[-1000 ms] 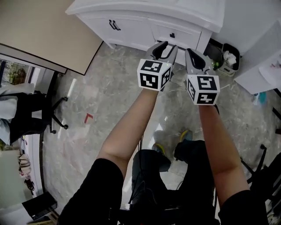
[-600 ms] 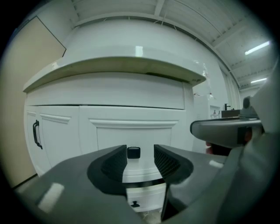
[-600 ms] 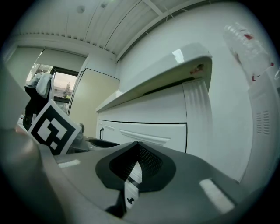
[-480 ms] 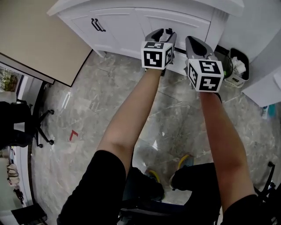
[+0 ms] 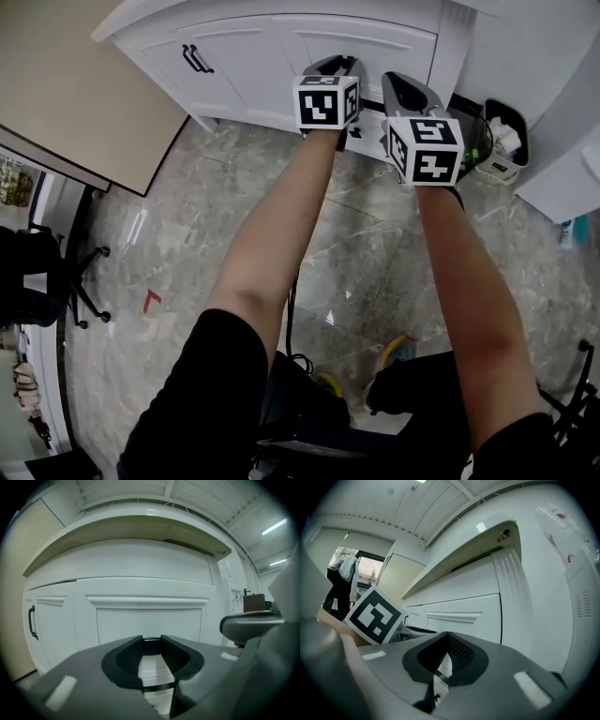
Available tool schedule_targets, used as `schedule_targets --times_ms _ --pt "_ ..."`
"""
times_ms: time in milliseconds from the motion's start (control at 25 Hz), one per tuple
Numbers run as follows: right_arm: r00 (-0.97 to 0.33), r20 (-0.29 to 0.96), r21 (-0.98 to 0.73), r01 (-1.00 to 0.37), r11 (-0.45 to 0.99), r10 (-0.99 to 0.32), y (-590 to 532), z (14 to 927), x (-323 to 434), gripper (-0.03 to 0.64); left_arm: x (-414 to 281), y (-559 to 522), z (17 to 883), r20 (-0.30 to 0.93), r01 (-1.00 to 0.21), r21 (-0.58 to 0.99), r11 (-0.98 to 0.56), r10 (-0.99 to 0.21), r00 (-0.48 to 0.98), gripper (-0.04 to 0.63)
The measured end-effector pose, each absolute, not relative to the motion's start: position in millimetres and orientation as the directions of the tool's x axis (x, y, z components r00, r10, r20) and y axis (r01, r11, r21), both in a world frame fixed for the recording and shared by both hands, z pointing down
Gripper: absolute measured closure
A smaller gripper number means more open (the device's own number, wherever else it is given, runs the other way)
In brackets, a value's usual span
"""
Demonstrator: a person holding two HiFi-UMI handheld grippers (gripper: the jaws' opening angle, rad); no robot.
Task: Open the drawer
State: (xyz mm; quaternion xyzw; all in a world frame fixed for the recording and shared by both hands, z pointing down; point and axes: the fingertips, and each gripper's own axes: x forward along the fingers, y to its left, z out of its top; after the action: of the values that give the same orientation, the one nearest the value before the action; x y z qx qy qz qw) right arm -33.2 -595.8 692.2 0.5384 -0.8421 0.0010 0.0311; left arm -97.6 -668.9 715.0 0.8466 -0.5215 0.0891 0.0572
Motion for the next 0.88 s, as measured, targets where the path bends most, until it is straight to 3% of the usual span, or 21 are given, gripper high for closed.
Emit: schedule_targets --times_ms 880 --pt "-0.414 0.03 0.026 -0.91 0.414 -0.91 -465 668 -75 0.595 -138 -536 712 0.235 -0.878 0.043 -0.477 -0.849 0.473 0.466"
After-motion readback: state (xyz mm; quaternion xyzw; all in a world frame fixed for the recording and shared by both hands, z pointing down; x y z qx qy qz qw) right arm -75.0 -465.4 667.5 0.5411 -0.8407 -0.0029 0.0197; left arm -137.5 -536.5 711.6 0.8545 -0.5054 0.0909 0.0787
